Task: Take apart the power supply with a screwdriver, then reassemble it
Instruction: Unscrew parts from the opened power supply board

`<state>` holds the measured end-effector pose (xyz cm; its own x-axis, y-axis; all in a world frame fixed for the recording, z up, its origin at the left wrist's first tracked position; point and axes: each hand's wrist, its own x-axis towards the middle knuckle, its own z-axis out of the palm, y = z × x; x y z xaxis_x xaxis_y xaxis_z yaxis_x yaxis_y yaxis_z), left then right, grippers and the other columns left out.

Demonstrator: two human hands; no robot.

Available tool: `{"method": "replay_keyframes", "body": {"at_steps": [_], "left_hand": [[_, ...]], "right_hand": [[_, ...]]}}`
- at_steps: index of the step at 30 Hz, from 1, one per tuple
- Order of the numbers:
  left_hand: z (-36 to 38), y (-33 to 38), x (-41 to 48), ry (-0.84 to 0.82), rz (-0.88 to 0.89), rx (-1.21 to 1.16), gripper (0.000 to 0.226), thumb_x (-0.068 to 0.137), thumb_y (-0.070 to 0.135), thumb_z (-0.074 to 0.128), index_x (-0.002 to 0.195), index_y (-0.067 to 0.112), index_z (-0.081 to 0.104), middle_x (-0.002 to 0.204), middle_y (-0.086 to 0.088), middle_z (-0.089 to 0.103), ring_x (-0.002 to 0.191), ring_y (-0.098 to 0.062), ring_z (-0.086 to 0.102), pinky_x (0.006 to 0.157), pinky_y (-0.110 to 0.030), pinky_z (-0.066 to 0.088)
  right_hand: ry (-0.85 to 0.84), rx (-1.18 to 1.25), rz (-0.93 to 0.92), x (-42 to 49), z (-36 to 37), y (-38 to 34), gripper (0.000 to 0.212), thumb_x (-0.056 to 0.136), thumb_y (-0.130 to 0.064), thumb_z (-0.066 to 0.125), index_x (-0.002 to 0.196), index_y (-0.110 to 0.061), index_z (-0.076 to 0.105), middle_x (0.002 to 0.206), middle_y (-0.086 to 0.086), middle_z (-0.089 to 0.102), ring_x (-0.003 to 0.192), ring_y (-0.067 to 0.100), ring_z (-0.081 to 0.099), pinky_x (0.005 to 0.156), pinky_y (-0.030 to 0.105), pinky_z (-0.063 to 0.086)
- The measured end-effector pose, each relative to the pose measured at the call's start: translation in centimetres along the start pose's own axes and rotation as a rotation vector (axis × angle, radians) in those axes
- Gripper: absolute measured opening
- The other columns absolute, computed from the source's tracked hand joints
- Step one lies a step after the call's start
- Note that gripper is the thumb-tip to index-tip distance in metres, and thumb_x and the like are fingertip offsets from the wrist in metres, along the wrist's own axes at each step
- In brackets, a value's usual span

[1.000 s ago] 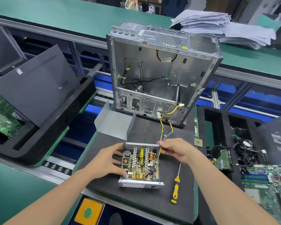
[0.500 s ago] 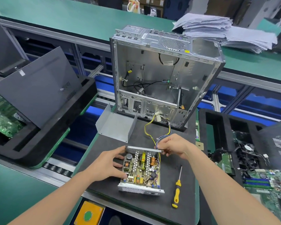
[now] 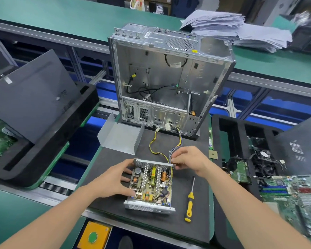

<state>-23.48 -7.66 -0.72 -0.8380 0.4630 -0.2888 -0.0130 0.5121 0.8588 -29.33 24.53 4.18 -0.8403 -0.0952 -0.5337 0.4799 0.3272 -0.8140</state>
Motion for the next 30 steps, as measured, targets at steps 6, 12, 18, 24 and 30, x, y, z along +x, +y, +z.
{"method": "replay_keyframes", "body": {"at_steps": [6,12,18,24,30], "left_hand": [[0.6,-0.4,-0.2,0.001,0.032,0.077,0.113,0.064,0.051,0.095,0.147,0.066,0.02,0.135,0.043,0.045,0.124,0.011,0.051,0.095,-0.013,0.051],[0.1,-1.2,0.3,-0.037,0.021,0.056,0.116,0.059,0.05,0.099,0.148,0.06,0.025,0.132,0.04,0.049,0.124,0.008,0.052,0.093,-0.009,0.049],[-0.4,-1.8,0.5,-0.048,0.035,0.085,0.117,0.062,0.039,0.098,0.152,0.06,0.025,0.14,0.037,0.047,0.127,0.005,0.051,0.095,-0.016,0.052],[-0.2,-2.1,0.4,-0.03,0.059,0.09,0.122,0.061,0.04,0.098,0.154,0.059,0.022,0.14,0.036,0.047,0.127,0.003,0.051,0.095,-0.021,0.054],[0.7,-1.8,0.2,-0.016,0.049,0.108,0.133,0.056,0.059,0.097,0.155,0.061,0.008,0.146,0.027,0.041,0.128,0.001,0.048,0.098,-0.021,0.05]], "right_hand": [[-0.103,-0.391,-0.009,-2.5,-1.1,4.3,0.008,0.079,-0.015,0.068,0.082,-0.008,0.069,0.079,0.017,0.077,0.075,0.043,0.076,0.066,0.046,0.06],[-0.41,-0.753,-0.039,-4.3,2.8,3.6,0.053,0.07,-0.065,0.085,0.086,-0.017,0.07,0.071,0.002,0.077,0.06,0.011,0.071,0.055,0.027,0.056],[-0.26,-0.686,-0.096,-4.6,4.1,4.3,0.047,0.079,-0.048,0.087,0.063,-0.014,0.059,0.065,0.009,0.075,0.062,0.018,0.076,0.059,0.034,0.062],[-0.258,-0.493,-0.149,-4.5,3.9,5.3,0.045,0.078,-0.035,0.091,0.062,-0.019,0.052,0.062,0.008,0.069,0.072,0.032,0.077,0.077,0.051,0.064],[-0.295,-0.446,-0.11,-4.9,3.8,5.7,0.044,0.079,-0.038,0.091,0.09,-0.007,0.062,0.07,-0.001,0.072,0.064,0.015,0.071,0.065,0.031,0.062]]}}
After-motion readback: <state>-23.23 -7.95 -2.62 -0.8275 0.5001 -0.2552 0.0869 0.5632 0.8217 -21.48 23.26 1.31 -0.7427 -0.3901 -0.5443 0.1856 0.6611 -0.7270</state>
